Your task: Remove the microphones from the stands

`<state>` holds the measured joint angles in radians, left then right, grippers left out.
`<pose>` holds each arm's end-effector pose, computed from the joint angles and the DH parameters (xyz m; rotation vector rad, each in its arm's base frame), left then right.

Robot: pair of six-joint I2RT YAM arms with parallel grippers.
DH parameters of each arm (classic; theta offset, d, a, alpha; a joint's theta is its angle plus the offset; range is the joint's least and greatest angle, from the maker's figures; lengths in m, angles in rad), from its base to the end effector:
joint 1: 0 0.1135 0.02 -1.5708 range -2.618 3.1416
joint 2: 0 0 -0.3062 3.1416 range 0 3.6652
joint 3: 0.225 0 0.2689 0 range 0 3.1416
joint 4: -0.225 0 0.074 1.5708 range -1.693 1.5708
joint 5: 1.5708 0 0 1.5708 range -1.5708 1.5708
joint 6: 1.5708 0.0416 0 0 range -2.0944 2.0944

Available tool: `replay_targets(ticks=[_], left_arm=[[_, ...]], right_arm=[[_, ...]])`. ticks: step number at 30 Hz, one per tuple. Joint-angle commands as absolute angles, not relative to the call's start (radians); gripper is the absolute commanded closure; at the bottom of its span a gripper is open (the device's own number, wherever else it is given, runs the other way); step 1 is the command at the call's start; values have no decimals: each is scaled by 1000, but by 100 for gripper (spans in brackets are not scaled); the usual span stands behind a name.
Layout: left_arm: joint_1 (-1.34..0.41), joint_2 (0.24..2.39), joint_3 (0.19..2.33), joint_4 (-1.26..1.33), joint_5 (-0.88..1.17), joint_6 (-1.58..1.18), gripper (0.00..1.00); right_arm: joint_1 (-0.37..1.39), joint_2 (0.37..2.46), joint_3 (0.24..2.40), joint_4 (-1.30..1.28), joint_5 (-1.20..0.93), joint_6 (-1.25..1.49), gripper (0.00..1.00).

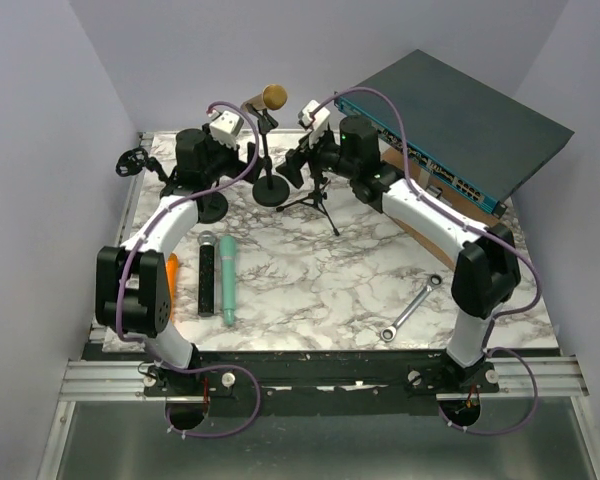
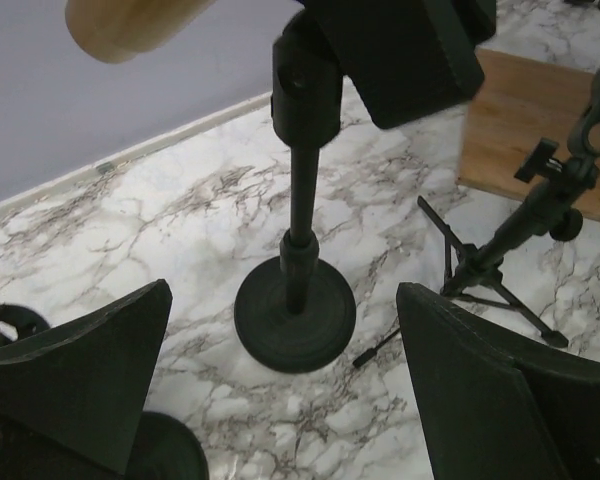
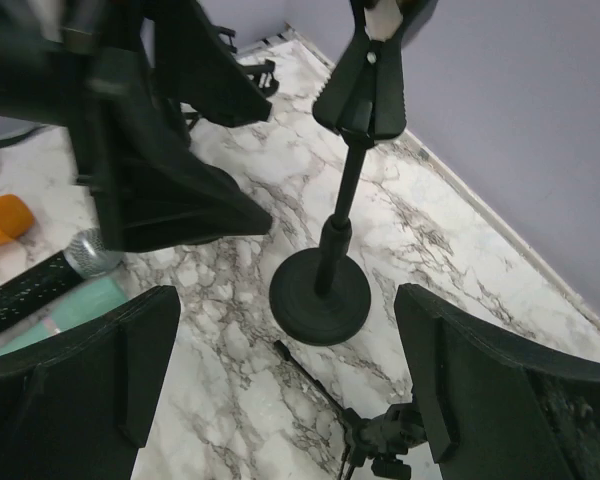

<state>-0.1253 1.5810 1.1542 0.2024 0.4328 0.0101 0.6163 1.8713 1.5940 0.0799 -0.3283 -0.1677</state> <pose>0.3902 -0.0667 0.3409 0.4297 1.7464 -0.4701 0.3924 0.2944 0.3697 -0.9045 1.5545 0.6127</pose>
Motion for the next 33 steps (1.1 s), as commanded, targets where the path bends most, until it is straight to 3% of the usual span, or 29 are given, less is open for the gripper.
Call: replay_targets(ticks=[1,13,26,33], left_arm=[[-120,1696,1269,355,496,-82,3],[-127,1892,1371,524,547,-192,21],[-143,1934,1424,551,647,-200,65],[-141,1880,1363,577,671,-157,100]], right_arm=[[621,1761,1559,-32,-400,-175,4],[621,1577,1403,-112,-398,-163,4],[620,1503,1268,-42,-346,-141,4],[621,1459,1209,-10,-337,-135,3]])
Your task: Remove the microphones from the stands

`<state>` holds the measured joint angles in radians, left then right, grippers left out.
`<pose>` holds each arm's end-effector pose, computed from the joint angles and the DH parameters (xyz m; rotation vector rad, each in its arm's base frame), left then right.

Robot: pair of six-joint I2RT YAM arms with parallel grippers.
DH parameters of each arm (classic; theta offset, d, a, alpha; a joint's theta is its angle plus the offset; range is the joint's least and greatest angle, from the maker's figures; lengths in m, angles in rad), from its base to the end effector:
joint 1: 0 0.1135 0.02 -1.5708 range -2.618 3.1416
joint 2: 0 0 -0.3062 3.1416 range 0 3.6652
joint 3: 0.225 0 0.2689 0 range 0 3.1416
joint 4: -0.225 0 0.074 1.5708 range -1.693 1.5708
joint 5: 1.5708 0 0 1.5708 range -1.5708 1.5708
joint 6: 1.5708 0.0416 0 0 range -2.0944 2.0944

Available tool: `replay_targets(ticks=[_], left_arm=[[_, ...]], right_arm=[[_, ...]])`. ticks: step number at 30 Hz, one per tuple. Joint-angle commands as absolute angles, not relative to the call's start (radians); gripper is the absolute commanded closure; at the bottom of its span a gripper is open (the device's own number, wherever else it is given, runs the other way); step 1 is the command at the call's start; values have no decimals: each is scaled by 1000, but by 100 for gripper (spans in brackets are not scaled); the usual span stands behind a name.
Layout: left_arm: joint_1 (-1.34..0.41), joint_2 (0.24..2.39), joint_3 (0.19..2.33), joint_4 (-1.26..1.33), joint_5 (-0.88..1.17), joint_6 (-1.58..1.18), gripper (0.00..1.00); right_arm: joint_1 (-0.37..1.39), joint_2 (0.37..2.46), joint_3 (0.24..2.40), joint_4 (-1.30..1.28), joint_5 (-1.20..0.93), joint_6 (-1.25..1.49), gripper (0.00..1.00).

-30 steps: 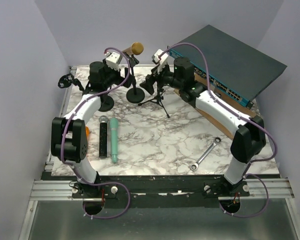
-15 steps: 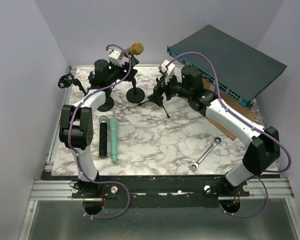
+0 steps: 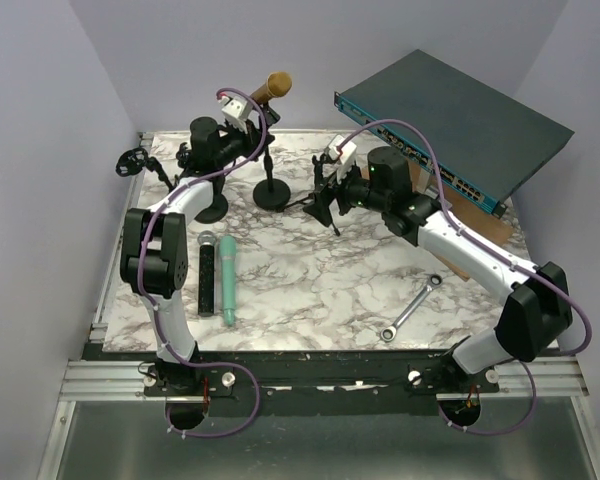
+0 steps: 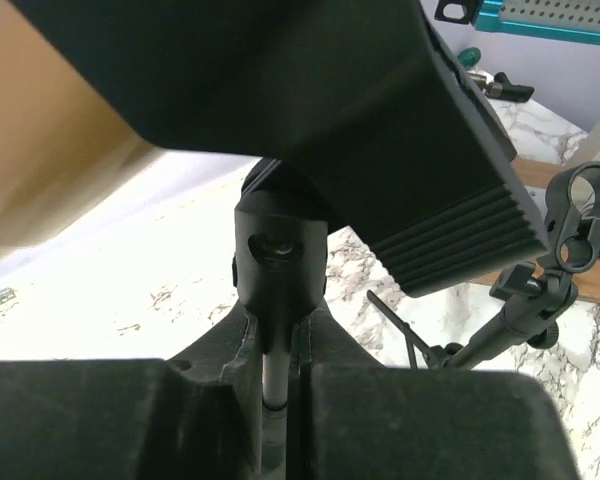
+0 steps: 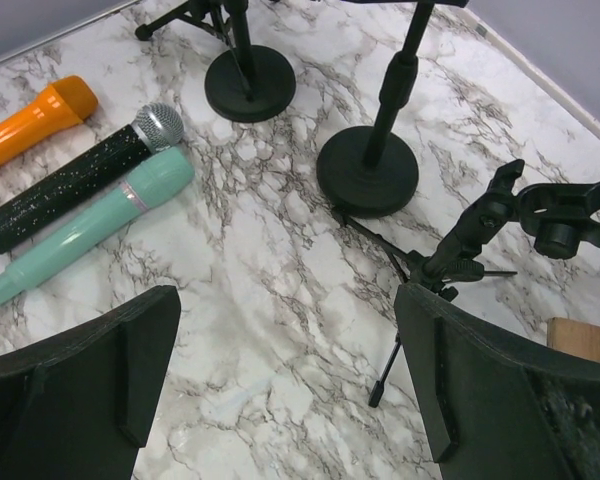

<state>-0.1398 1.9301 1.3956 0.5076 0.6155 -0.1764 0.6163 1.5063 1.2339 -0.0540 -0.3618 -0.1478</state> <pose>0.4836 -0.0923 0.3153 0.4566 1.5774 -0.7329 0.2982 0.2292 0.3701 -0.9462 1.6819 0.6589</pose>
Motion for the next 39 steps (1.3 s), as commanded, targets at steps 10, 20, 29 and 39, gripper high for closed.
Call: replay_targets(ticks=[10,20,29,39], left_arm=[[-141,1695,1290,561,691,-102,100],[-161,1426,1121,519,670,-159,100],[-342,1159,849,481,439,-145,100],[-573,1069,684,512,133,-235,100]], right_arm=[[621,1419,1218,-10,-363,-121,3],[621,1333,1207,-9,-370,-123,2],[617,1224,1136,-10,-373,-176,0],[476,1096,971,68,-356,-227,0]])
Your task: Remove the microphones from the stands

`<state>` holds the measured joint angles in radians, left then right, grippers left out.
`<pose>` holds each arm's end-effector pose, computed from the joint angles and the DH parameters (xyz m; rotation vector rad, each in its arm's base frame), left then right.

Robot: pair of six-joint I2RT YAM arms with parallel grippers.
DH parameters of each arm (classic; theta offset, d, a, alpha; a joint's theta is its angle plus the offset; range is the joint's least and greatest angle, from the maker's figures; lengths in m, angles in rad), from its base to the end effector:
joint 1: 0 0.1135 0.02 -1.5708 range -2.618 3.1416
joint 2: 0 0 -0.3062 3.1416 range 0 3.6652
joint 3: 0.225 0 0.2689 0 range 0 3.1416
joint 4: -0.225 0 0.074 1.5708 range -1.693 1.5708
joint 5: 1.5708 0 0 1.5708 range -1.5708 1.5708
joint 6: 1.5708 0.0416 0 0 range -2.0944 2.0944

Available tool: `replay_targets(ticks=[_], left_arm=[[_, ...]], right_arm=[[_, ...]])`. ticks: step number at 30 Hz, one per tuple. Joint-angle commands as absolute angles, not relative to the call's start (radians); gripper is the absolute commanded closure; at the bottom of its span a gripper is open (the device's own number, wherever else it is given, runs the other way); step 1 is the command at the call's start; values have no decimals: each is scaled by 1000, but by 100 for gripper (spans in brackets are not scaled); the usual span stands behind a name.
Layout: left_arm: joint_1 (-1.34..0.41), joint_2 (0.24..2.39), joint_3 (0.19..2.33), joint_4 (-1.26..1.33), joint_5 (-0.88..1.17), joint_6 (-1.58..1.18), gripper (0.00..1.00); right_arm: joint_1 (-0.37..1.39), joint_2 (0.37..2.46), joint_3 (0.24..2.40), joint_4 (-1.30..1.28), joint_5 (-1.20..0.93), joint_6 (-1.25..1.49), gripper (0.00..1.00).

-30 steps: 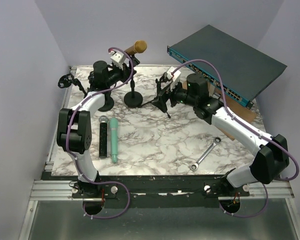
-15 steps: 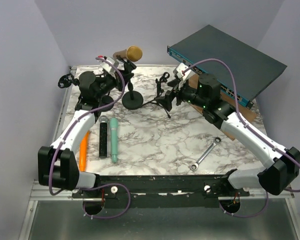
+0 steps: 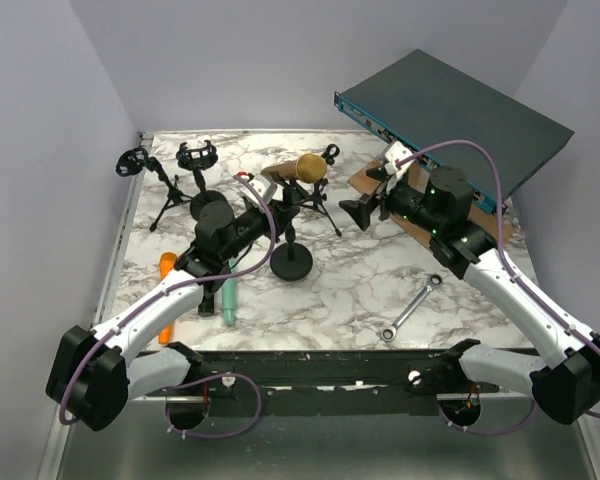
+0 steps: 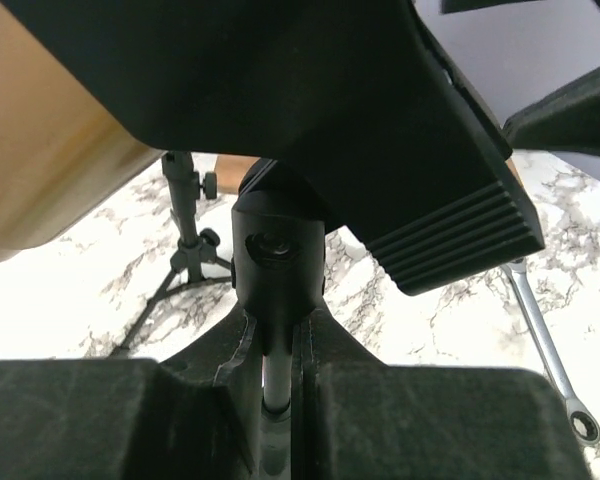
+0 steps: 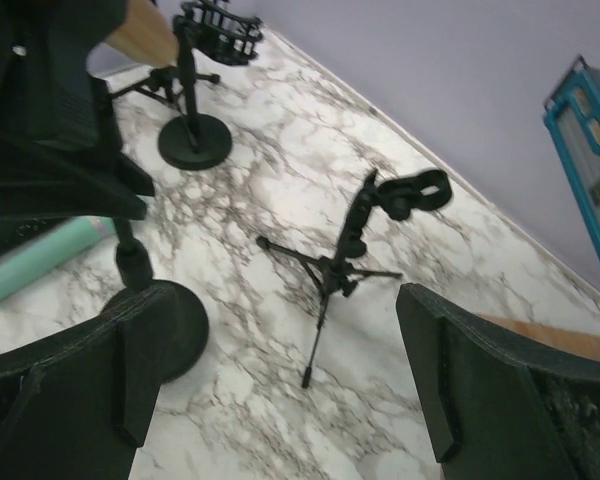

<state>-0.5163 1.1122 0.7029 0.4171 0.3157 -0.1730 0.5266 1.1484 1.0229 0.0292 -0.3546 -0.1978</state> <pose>0.2218 -0.1407 0.3397 0.5255 1.5306 -0.7835 0.2301 0.1505 0.4086 -0.8447 1.4635 0.5427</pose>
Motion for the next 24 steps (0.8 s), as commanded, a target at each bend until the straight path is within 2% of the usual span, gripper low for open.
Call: replay_targets(ticks=[1,10,13,18,24], left_arm=[[-586,1069,671,518,117,-249,100],[-646,1114,548,712,30,-289,99],[-650,1112,520,705,38,-296,88],[-658,1126,523,662,68,-251,62],[-664,1109,504,668,102,-186,37]], right_arm=[[460,1083,958,69,-377,-226,0],[420,1078,875,96,-573,-222,0],[420,1093,873,97,-607,-218,0],[420,1115,880,115,-642,-195,0],[420,1130,887,124,-675,-179,0]])
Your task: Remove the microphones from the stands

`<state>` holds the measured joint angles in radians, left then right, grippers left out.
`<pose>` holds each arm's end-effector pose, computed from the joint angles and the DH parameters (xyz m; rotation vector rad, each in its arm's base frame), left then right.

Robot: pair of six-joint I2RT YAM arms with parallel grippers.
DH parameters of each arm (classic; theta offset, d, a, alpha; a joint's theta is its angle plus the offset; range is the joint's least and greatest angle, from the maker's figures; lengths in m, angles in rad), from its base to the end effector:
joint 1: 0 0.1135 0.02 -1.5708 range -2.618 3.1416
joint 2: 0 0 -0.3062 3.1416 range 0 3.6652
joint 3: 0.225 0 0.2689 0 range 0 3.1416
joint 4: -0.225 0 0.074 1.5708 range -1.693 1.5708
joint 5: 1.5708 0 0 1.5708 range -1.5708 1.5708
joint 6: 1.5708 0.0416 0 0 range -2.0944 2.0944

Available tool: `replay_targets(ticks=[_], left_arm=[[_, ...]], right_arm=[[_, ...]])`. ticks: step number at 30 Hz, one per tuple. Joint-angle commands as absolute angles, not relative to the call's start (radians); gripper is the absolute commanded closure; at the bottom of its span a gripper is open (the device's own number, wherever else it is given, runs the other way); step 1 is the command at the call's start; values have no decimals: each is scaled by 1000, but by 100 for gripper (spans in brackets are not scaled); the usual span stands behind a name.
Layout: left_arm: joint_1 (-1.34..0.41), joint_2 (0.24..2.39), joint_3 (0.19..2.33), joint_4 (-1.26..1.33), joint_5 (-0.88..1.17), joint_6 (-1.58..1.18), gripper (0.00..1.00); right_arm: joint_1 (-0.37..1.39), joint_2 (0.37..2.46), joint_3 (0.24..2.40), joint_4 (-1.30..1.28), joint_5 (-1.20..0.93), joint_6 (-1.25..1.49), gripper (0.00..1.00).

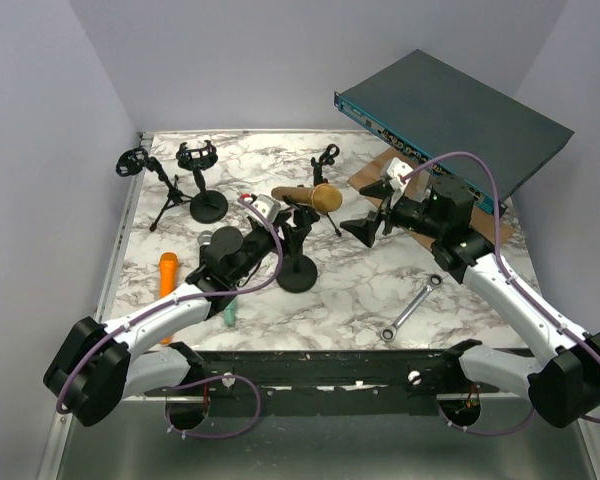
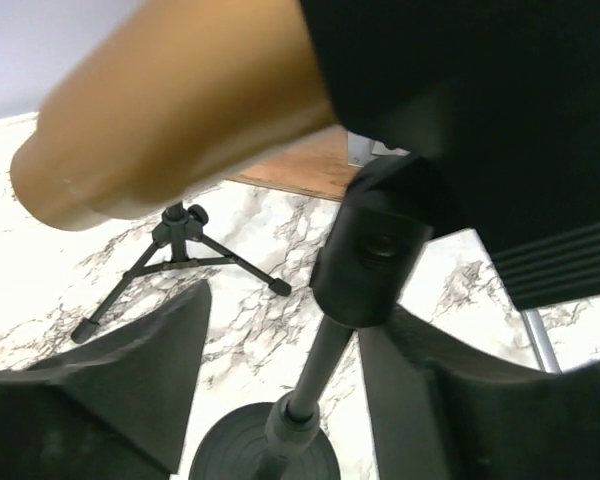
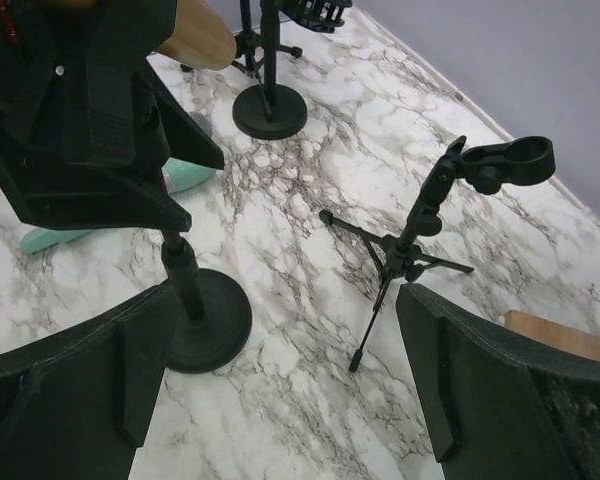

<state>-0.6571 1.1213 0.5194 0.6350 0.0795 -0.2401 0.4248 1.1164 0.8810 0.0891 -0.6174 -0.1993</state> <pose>0.1978 -0.1568 0.2941 0.3925 1.5399 -0.7687 0.2281 0.1296 0.3701 -0.9541 1.4540 0.6942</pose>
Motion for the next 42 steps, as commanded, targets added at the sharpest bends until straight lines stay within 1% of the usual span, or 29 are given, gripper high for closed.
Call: replay_targets(ticks=[1,5,7,8,12,18,22,27,32,37,42], left_arm=[[-665,1103,499,667,107,-177,33],[-665,1057,486,652,156,-104,16],[-665,1030,484,627,189,-60,3],[-663,1020,491,595,206,-43,2],[-654,985,549,406,274,65,2],[-649,903,687,-24,359,259,1],[-642,794,745,-235,330,364,2],[-624,729,897,-483,306,497,2],[-623,773,1128,-644,364,618,2],[-622,884,1352,-744,444,781,1],[-623,1011,1536,-854,544,899,1]], right_arm=[[419,1130,887,128,-683,-174,0],[420,1126,870,163,-713,-138,0],[420,1129,868,173,-727,-119,0],[423,1130,872,173,-732,-110,0],[431,1129,887,156,-742,-112,0],[436,1132,912,109,-745,-151,0],[436,1123,911,82,-764,-167,0],[451,1138,934,62,-792,-184,0],[532,1183,988,16,-765,-244,0],[600,1228,1026,11,-753,-251,0],[620,1235,1052,2,-736,-261,0]])
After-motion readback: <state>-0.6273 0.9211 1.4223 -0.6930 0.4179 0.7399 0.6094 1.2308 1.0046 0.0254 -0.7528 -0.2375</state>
